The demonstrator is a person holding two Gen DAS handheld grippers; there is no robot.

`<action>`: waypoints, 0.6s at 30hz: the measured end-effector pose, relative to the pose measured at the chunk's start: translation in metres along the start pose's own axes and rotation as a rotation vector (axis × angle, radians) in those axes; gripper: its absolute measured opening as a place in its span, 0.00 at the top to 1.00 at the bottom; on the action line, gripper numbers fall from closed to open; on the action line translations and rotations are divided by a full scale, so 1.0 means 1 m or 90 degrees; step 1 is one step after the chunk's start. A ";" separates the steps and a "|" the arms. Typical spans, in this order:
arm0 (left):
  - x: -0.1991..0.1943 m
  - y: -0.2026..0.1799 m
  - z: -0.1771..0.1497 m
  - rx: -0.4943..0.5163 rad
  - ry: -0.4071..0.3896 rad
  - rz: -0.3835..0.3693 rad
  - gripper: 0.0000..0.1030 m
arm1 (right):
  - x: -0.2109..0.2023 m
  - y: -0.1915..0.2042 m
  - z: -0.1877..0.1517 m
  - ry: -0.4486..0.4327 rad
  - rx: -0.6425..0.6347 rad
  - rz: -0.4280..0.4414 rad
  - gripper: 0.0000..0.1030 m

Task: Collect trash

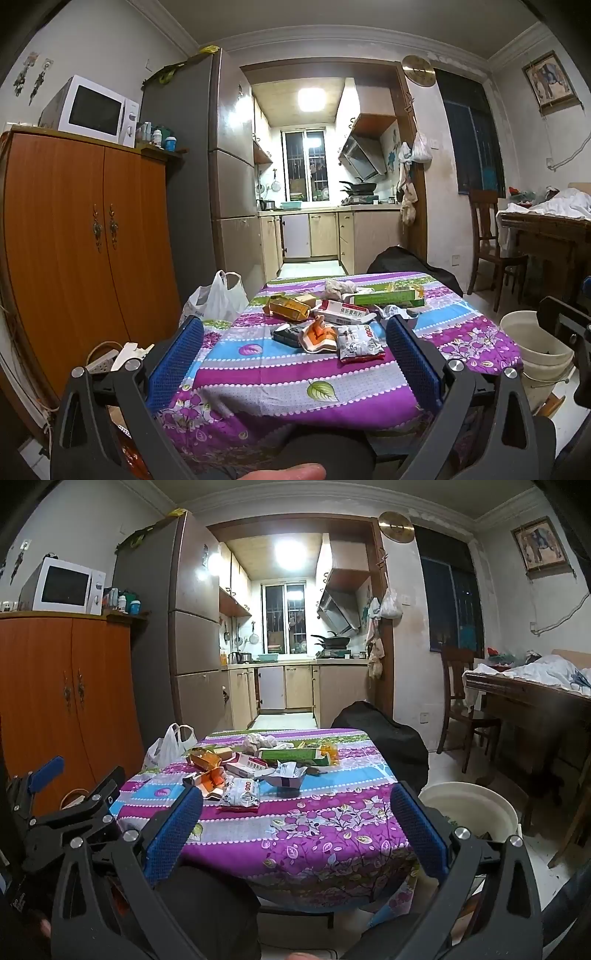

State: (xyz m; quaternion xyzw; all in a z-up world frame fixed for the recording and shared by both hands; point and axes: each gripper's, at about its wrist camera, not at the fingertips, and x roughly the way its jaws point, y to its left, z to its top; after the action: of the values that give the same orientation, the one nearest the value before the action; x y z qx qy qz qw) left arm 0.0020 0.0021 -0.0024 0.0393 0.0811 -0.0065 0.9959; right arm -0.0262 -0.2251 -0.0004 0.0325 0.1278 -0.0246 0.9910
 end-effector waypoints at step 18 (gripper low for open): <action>0.009 -0.001 -0.005 0.006 0.014 0.003 0.05 | 0.002 0.002 0.000 0.006 0.000 0.001 0.05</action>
State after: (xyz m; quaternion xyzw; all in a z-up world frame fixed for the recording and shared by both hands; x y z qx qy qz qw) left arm 0.0097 0.0014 -0.0090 0.0445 0.0916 -0.0044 0.9948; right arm -0.0238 -0.2227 -0.0011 0.0328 0.1326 -0.0239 0.9903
